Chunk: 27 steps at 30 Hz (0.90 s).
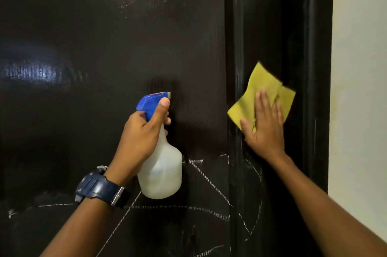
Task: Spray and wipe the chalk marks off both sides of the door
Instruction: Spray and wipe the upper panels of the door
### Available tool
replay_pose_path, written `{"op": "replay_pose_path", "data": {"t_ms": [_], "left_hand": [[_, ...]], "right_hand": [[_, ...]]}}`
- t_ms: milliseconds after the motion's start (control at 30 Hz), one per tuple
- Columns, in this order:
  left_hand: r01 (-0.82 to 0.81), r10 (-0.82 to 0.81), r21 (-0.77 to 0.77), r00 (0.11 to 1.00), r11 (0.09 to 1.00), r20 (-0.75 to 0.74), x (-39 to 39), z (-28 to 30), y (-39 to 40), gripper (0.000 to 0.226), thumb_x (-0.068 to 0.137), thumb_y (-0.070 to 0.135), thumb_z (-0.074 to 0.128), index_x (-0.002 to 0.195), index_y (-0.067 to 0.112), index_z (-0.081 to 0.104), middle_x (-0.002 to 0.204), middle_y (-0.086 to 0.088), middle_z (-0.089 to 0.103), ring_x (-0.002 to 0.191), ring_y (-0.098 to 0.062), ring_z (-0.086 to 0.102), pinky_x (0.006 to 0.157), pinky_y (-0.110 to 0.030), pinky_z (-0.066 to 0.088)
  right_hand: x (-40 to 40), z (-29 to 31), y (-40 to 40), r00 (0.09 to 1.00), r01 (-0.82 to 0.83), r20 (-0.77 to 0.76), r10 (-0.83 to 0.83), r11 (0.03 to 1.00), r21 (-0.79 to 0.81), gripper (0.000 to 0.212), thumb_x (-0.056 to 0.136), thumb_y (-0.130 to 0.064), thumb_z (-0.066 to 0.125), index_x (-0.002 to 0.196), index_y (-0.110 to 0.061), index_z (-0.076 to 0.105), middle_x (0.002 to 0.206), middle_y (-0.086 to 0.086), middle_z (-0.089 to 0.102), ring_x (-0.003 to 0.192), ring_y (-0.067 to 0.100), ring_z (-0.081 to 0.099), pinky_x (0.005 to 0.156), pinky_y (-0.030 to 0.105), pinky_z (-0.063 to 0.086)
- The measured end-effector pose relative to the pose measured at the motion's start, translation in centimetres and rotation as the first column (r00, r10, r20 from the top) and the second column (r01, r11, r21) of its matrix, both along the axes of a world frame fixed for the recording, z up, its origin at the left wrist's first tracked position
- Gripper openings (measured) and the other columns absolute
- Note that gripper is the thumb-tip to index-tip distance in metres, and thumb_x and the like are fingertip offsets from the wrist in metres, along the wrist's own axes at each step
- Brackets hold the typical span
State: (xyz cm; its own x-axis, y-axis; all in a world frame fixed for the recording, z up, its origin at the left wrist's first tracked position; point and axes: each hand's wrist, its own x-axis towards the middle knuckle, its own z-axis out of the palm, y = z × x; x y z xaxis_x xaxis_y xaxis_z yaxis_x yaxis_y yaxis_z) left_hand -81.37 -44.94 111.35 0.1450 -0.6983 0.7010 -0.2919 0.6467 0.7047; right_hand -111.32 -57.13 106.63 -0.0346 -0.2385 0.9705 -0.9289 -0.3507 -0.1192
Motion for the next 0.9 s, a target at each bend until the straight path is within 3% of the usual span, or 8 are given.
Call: {"op": "replay_pose_path", "data": {"t_ms": [133, 300, 433, 500, 600, 733, 800, 900], "left_hand": [[0.073, -0.073, 0.009, 0.997, 0.997, -0.022, -1.4, 0.2, -0.1, 0.065, 0.084, 0.071, 0.052, 0.085, 0.008, 0.068, 0.087, -0.009, 0.073, 0.064, -0.012, 0.064, 0.074, -0.043, 0.055], [0.09, -0.09, 0.004, 0.996, 0.996, -0.022, -2.7, 1.0, -0.8, 0.063, 0.089, 0.065, 0.051, 0.091, 0.003, 0.067, 0.09, -0.013, 0.073, 0.063, -0.011, 0.063, 0.072, -0.039, 0.055], [0.096, -0.096, 0.012, 0.994, 0.995, -0.056, -3.2, 0.3, -1.3, 0.065, 0.088, 0.067, 0.051, 0.093, 0.004, 0.067, 0.09, -0.011, 0.073, 0.065, -0.012, 0.064, 0.073, -0.041, 0.055], [0.094, -0.092, 0.016, 0.994, 0.995, -0.065, -3.7, -0.4, -1.1, 0.066, 0.088, 0.067, 0.051, 0.093, 0.004, 0.067, 0.09, -0.009, 0.074, 0.064, -0.012, 0.065, 0.072, -0.039, 0.055], [0.048, -0.048, -0.001, 0.998, 0.999, -0.044, -4.0, -1.2, -0.4, 0.065, 0.085, 0.068, 0.049, 0.093, 0.006, 0.068, 0.091, -0.004, 0.076, 0.064, -0.01, 0.067, 0.072, -0.036, 0.054], [0.005, -0.005, -0.004, 0.999, 1.0, -0.036, -4.1, -2.4, 0.3, 0.061, 0.084, 0.07, 0.047, 0.091, 0.013, 0.069, 0.087, 0.0, 0.075, 0.066, -0.011, 0.067, 0.075, -0.039, 0.054], [-0.022, 0.022, -0.004, 0.999, 1.0, -0.025, -4.1, -3.1, 0.3, 0.059, 0.085, 0.071, 0.048, 0.084, 0.017, 0.071, 0.083, -0.003, 0.075, 0.066, -0.015, 0.068, 0.075, -0.044, 0.054], [-0.048, 0.048, -0.012, 0.999, 0.999, -0.011, -4.2, -4.1, 1.0, 0.06, 0.085, 0.076, 0.05, 0.079, 0.021, 0.071, 0.082, -0.003, 0.074, 0.064, -0.013, 0.067, 0.073, -0.041, 0.054]], "right_hand": [[-0.8, -8.3, 1.1, 0.995, -0.022, -0.098, 0.03, 0.996, 0.087, 0.081, 0.097, -0.052, 0.04, 0.16, -0.009, 0.012, 0.17, 0.004, 0.001, 0.156, 0.018, -0.004, 0.125, 0.054, 0.003], [-1.2, 1.7, 0.8, 0.996, -0.074, -0.037, 0.077, 0.994, 0.08, 0.086, 0.097, -0.055, 0.042, 0.161, -0.013, 0.004, 0.169, 0.003, -0.006, 0.153, 0.009, -0.015, 0.122, 0.027, -0.014], [-0.5, 4.1, -0.2, 0.999, 0.03, -0.039, -0.029, 0.999, 0.016, 0.087, 0.097, -0.057, 0.039, 0.161, -0.012, 0.003, 0.169, 0.005, -0.004, 0.155, 0.02, -0.005, 0.125, 0.039, -0.01], [0.0, 0.8, -0.3, 0.998, 0.032, -0.046, -0.031, 0.999, 0.011, 0.086, 0.096, -0.057, 0.041, 0.161, -0.011, 0.007, 0.169, 0.006, -0.001, 0.155, 0.021, -0.003, 0.125, 0.045, -0.006], [-0.5, -8.9, 0.3, 0.994, 0.016, -0.113, -0.006, 0.996, 0.089, 0.088, 0.094, -0.058, 0.043, 0.161, -0.013, 0.009, 0.169, 0.006, 0.001, 0.155, 0.031, 0.005, 0.125, 0.054, 0.002], [-1.9, -18.3, 1.5, 0.985, -0.032, -0.161, 0.06, 0.985, 0.169, 0.085, 0.097, -0.066, 0.035, 0.162, -0.018, 0.007, 0.17, 0.002, 0.002, 0.156, 0.025, -0.005, 0.122, 0.053, 0.001], [-2.1, -16.1, 1.1, 0.986, -0.041, -0.148, 0.07, 0.981, 0.189, 0.087, 0.095, -0.069, 0.035, 0.162, -0.02, 0.009, 0.17, 0.0, 0.003, 0.156, 0.029, -0.002, 0.124, 0.053, -0.002], [-2.1, -7.8, 0.0, 0.983, -0.066, -0.163, 0.084, 0.991, 0.114, 0.09, 0.09, -0.068, 0.044, 0.161, -0.021, 0.017, 0.169, -0.002, 0.005, 0.156, 0.028, -0.005, 0.124, 0.054, -0.001]]}}
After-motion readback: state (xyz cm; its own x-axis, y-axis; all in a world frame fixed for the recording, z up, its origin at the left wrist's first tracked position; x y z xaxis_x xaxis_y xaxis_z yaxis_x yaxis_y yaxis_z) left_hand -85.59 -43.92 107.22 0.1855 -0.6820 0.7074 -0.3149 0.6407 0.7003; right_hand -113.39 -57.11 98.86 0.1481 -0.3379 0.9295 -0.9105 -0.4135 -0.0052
